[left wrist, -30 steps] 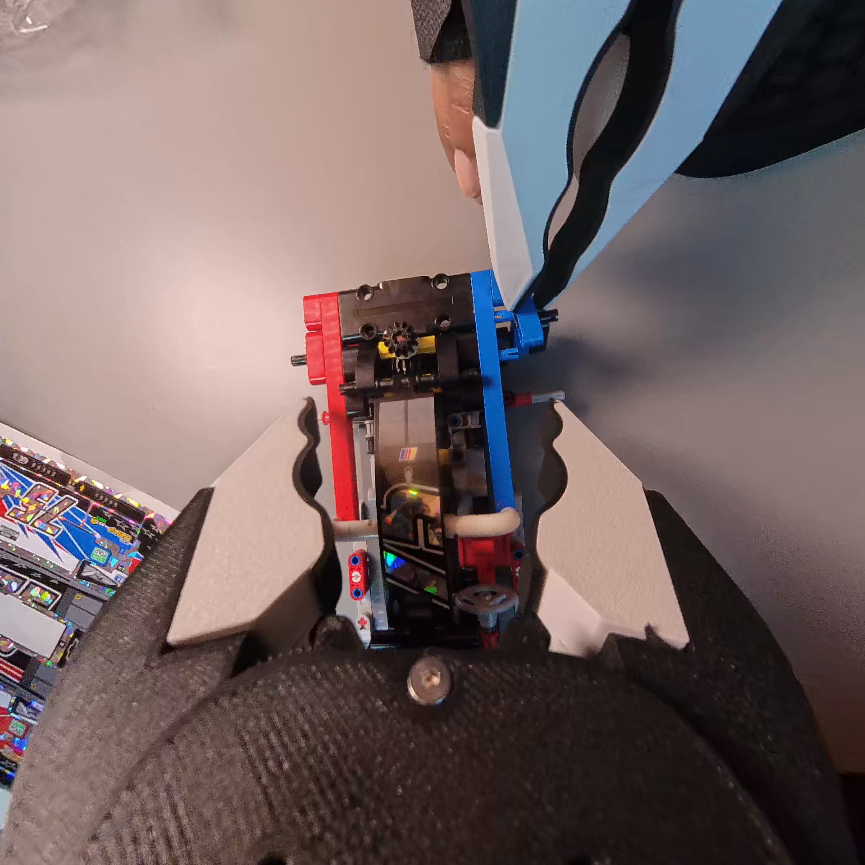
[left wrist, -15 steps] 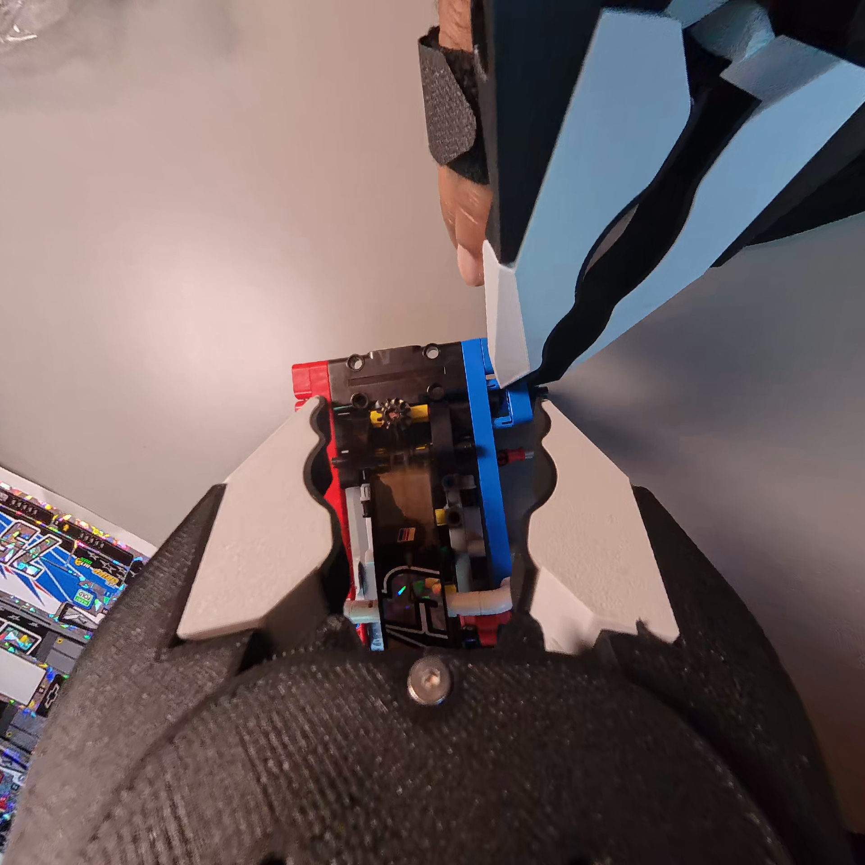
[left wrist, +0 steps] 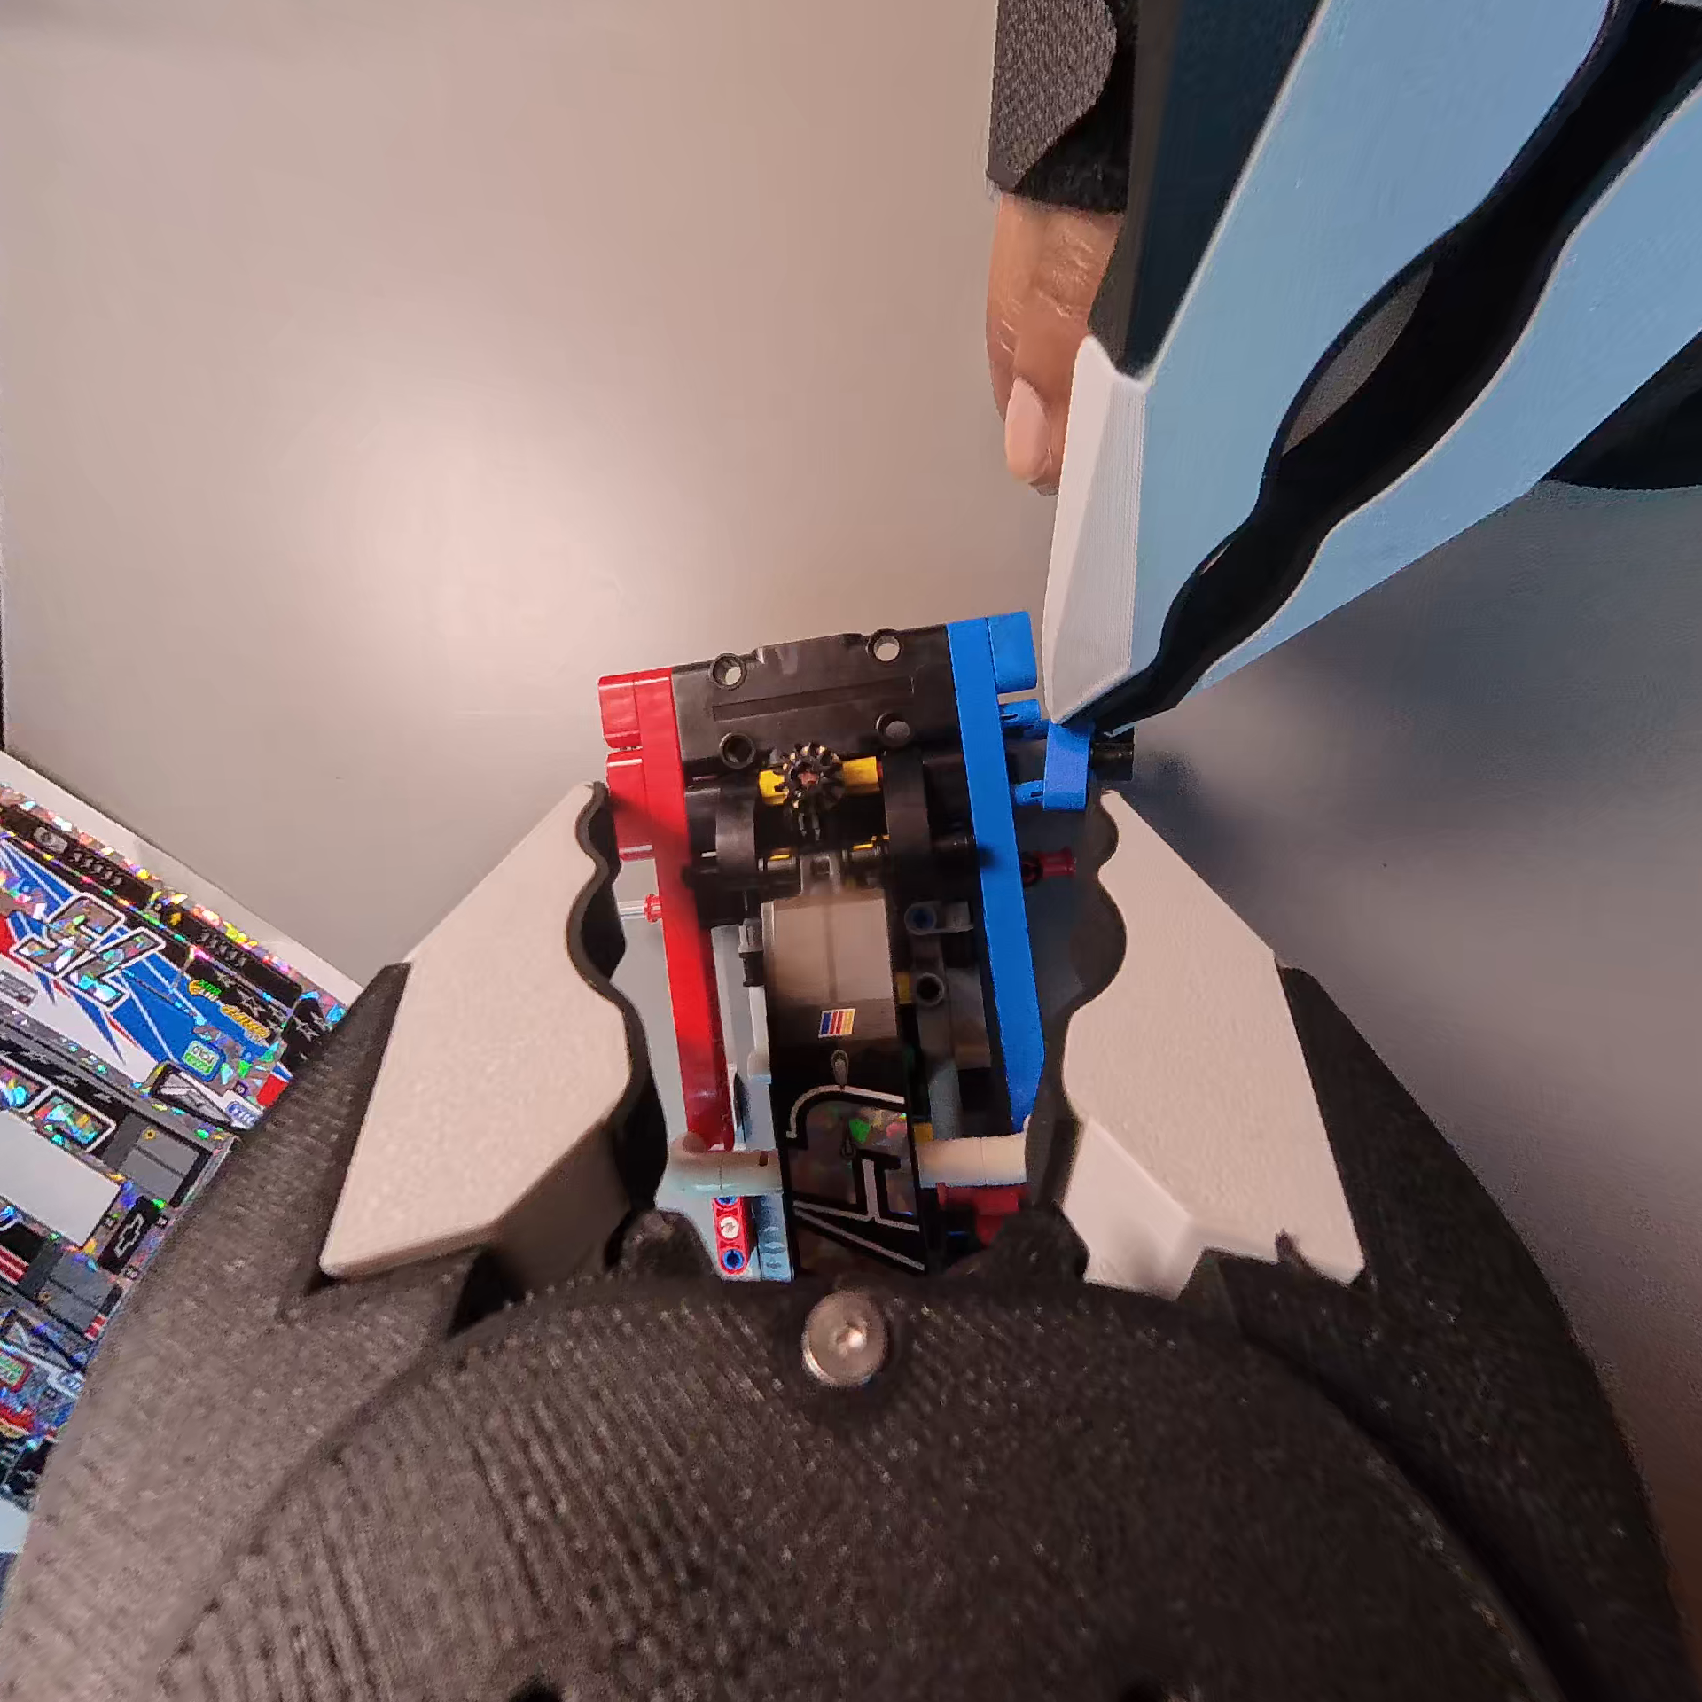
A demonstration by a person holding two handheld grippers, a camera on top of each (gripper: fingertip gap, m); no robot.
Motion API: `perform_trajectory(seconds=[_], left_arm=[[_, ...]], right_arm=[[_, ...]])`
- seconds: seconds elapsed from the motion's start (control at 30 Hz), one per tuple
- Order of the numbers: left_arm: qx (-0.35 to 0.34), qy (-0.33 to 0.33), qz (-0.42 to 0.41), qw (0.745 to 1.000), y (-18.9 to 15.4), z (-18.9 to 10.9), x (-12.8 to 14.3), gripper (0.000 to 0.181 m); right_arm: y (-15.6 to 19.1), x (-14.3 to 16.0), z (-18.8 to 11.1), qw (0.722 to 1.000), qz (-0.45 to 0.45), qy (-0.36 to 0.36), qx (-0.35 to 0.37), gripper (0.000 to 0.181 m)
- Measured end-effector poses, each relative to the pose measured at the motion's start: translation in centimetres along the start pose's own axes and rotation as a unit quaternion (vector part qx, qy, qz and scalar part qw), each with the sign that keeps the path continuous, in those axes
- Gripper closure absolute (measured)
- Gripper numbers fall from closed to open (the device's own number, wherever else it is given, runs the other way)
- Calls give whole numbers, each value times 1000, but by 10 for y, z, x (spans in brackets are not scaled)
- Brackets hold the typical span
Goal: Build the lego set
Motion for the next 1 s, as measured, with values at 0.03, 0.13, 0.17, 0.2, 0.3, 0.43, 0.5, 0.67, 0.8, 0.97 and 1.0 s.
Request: perform_trajectory(seconds=[0.03, 0.13, 0.17, 0.2, 0.3, 0.43, 0.5, 0.67, 0.8, 0.97, 1.0], left_arm=[[-3, -1, 3, 1000, 0, 0, 0, 83], [-9, -6, 10, 1000, 0, 1, 1, 84], [-10, -8, 11, 1000, 1, 0, 2, 84], [-10, -11, 10, 1000, 1, 1, 2, 84], [-10, -20, 11, 1000, 1, 0, 2, 85], [-14, -24, 14, 1000, 1, 0, 3, 85], [-15, -26, 14, 999, 1, 0, 3, 85], [-15, -30, 19, 999, -2, -1, 6, 85], [-9, -33, 26, 999, -10, -2, 8, 83], [-8, -28, 32, 999, -20, -7, 15, 82], [-7, -29, 32, 999, -21, -8, 16, 82]], right_arm=[[0, 0, -1, 1000, 5, -7, 1, 177], [-1, 0, -4, 1000, 11, -22, 10, 174], [-3, 1, -6, 999, 13, -27, 17, 171], [-4, 3, -8, 999, 18, -32, 22, 165], [-9, 16, -11, 997, 55, -50, 25, 148], [-14, 45, 3, 990, 126, -66, 6, 136], [-11, 38, 7, 986, 137, -98, -6, 147], [-9, 30, 8, 988, 124, -92, 4, 160], [-1, 24, 6, 987, 128, -96, -1, 161], [14, 12, 6, 987, 124, -100, 7, 170], [17, 9, 6, 987, 122, -104, 8, 169]])
Point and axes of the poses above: each gripper's, where its closed fingertips meet, z out along the fingers, x out of its underside, y = z × x across the jaws, the point moved 3 cm from there along -z, back along the fingers, and after that the axes turned 11 degrees about -z, right-handed, at the moved point
